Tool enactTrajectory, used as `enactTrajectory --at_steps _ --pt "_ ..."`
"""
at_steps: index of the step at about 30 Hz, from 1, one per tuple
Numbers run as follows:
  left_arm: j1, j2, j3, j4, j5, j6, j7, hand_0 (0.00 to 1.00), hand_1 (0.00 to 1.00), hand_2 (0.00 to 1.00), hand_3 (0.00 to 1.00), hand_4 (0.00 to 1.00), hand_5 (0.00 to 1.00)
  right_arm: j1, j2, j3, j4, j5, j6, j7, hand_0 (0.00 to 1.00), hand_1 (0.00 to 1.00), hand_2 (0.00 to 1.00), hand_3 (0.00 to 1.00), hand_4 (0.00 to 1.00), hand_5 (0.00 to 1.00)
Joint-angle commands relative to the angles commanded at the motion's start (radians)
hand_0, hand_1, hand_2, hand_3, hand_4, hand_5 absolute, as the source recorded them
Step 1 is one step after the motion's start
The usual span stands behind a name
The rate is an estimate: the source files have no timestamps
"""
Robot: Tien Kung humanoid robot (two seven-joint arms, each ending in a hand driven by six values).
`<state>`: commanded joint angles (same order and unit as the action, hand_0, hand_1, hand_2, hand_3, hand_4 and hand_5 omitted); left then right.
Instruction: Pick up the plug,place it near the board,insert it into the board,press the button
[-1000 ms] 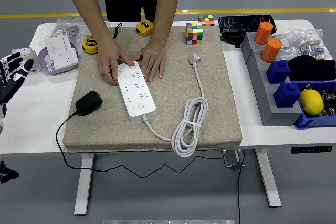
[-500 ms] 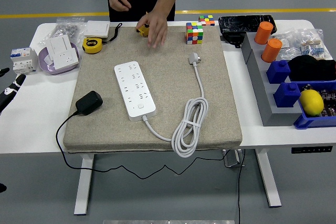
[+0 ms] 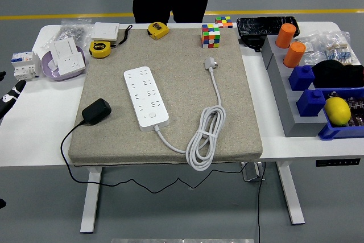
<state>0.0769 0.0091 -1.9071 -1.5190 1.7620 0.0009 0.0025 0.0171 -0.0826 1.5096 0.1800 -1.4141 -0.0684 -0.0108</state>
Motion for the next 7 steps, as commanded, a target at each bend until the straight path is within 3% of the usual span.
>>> enactTrajectory --at_steps 7 --pt "0.002 0.0 0.0 0.003 0.005 -0.005 -0.002 0.927 0.939 0.844 0.806 0.998 0.642 0.0 -0.003 -0.014 0.0 0.018 0.005 0.003 0.998 0.899 0.838 0.845 0.998 0.804"
